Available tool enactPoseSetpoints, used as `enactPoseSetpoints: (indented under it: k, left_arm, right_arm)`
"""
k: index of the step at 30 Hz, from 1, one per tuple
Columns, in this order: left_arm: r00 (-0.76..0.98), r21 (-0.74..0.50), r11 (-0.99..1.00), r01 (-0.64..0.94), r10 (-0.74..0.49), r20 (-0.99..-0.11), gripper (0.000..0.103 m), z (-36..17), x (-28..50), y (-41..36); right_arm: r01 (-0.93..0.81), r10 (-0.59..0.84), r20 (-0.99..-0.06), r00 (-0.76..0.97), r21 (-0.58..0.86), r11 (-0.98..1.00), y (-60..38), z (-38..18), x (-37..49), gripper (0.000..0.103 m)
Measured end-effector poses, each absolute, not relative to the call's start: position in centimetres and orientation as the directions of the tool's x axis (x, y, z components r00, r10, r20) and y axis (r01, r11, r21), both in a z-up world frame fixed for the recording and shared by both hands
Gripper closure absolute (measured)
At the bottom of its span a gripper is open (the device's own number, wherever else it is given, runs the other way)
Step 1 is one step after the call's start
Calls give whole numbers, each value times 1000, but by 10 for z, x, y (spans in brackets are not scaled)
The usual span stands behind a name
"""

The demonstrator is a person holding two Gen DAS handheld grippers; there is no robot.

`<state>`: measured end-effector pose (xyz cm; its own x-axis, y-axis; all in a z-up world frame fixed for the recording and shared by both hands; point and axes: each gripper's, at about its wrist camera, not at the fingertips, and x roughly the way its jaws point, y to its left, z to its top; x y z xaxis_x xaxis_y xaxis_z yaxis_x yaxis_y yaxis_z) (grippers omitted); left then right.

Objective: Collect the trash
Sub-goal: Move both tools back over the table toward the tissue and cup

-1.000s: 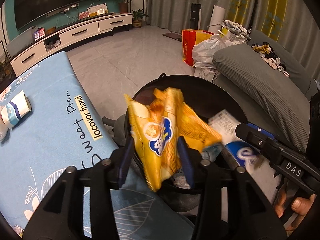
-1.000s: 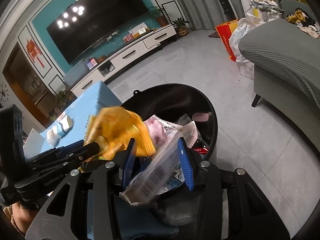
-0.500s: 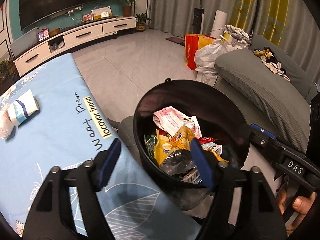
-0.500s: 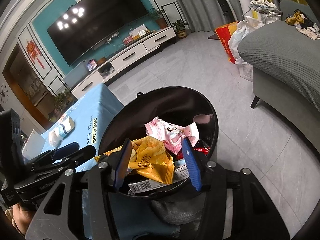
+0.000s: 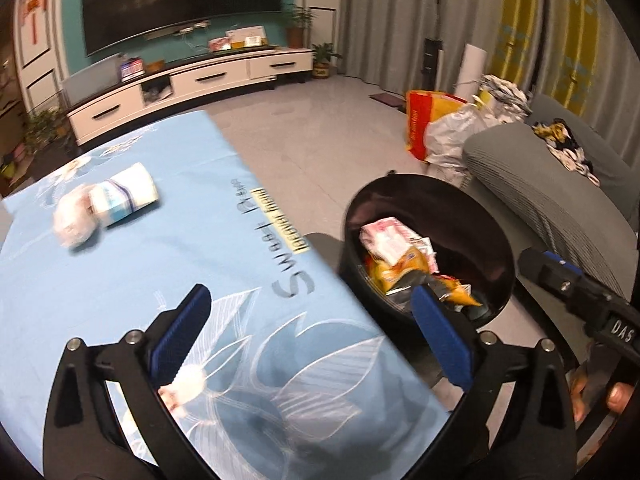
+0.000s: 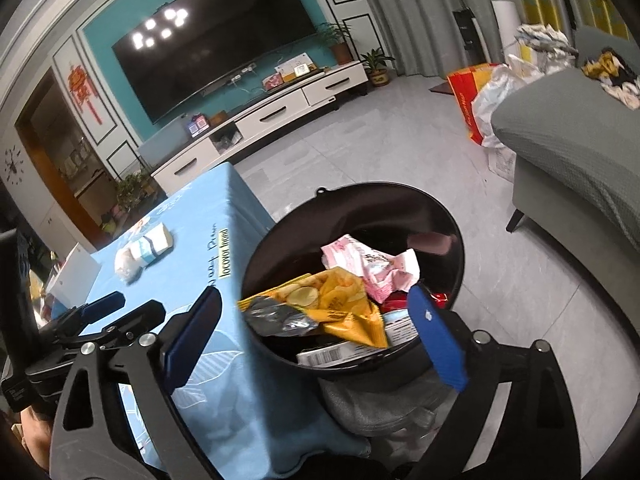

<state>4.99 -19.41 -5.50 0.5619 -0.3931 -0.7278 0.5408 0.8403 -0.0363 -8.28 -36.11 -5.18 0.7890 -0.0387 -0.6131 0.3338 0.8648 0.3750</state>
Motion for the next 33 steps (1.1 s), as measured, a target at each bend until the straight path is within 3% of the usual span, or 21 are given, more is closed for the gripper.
enactPoseSetpoints:
  k: [18, 33]
  left_arm:
    - [609, -122, 937, 329, -309, -730, 3, -48, 26, -39]
    - [610, -209, 961, 182, -277, -742, 3, -71, 29, 38]
  right_arm:
    - [160, 69, -637, 768, 296, 942, -257, -29, -57, 3]
    - [45, 161, -678, 717, 276, 960, -195, -43, -24, 3]
